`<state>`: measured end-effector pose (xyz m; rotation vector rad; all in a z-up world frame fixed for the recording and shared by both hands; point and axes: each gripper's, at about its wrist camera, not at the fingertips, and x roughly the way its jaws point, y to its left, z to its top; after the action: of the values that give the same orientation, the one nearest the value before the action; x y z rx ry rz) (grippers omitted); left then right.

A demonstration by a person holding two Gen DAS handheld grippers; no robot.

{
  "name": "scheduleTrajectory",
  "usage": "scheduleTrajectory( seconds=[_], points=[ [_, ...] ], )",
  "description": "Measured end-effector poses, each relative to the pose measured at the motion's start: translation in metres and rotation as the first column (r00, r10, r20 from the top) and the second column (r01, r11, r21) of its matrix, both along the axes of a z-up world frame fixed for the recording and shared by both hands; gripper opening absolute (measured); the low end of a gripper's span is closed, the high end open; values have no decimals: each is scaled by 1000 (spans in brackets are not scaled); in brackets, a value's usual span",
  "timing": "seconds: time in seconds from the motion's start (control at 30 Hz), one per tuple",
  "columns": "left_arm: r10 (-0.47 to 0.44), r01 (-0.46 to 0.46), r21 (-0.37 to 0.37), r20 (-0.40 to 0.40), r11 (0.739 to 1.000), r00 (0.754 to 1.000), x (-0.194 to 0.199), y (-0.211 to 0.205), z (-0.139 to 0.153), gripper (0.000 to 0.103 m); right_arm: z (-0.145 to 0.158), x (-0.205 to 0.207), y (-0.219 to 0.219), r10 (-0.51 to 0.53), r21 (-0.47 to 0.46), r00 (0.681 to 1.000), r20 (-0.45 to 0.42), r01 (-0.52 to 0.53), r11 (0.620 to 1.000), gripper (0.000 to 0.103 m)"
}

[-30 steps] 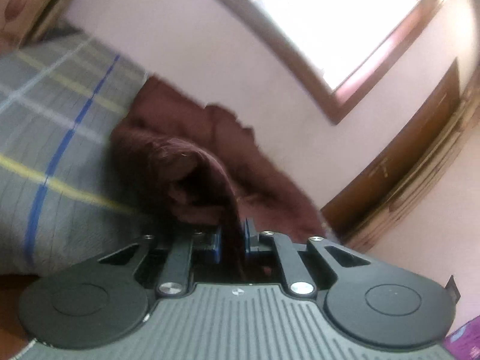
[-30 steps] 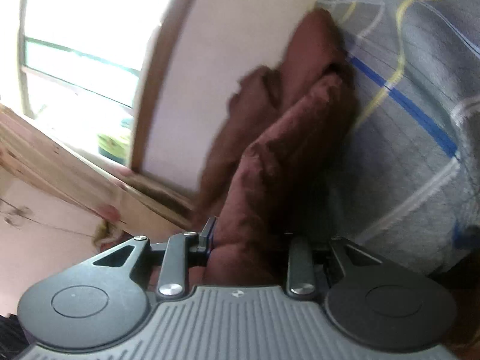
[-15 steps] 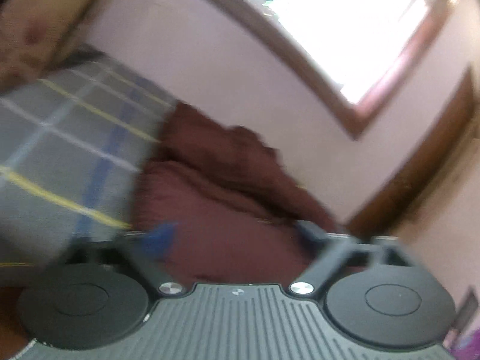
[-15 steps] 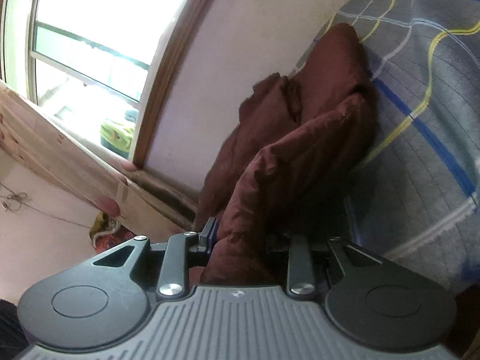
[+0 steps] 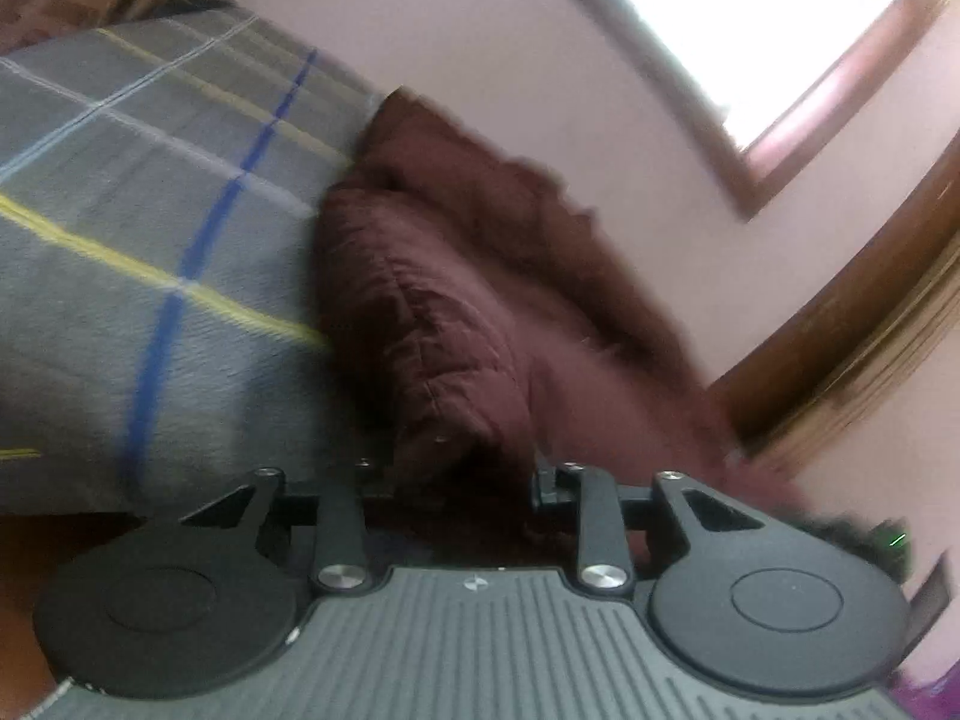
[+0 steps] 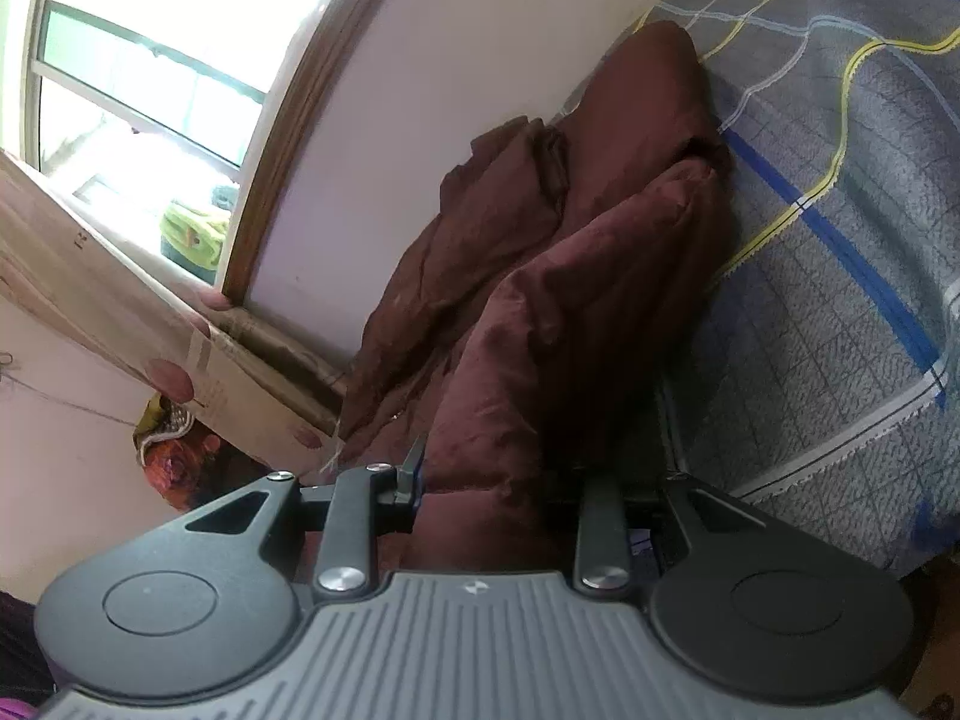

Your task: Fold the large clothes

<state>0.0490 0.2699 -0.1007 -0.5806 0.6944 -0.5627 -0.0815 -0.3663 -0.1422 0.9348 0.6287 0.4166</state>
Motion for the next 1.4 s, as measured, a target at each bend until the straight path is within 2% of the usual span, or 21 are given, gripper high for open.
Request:
scheduleTrajectory(
  seconds=[0.2,0.27,0.5,0.67,0.8,0.87,1.03,1.1,1.17,1.23,1.3,1.4],
  points=[
    [36,-20,-85,196,996,980,-12,-11,60,22,1,0,-7,-29,148,999,33,24,989,26],
    [43,-23,-88,227,996,973,-5,-19,73,21,7,3,-11,-50,209,997,59,37,977,26],
    [110,-75,-129,292,989,950,43,-39,95,21,38,44,-27,-132,304,980,150,82,949,25],
    [113,-89,-83,357,993,927,91,-61,104,21,55,98,-33,-158,304,973,167,102,947,24],
    [156,-141,-66,397,988,904,134,-75,107,21,63,151,-46,-225,294,960,166,170,941,24],
    [188,-184,-49,426,982,885,156,-81,109,20,61,176,-53,-262,300,954,147,210,931,24],
    [239,-256,-22,448,966,861,200,-96,104,18,43,238,-63,-317,253,945,82,288,924,23],
    [261,-290,-3,452,957,853,208,-101,99,33,31,257,-64,-331,224,943,45,313,923,25],
    [300,-330,-19,463,944,834,207,-102,95,75,12,272,-64,-335,216,942,-33,334,917,26],
    [331,-349,-52,469,936,818,200,-103,94,92,-5,282,-66,-329,240,941,-78,338,910,26],
    [314,-341,-33,485,939,816,193,-106,99,92,-10,282,-68,-318,261,944,-82,329,908,27],
    [233,-267,4,475,964,848,190,-117,107,92,-1,262,-69,-336,278,939,-71,342,898,37]
  ],
)
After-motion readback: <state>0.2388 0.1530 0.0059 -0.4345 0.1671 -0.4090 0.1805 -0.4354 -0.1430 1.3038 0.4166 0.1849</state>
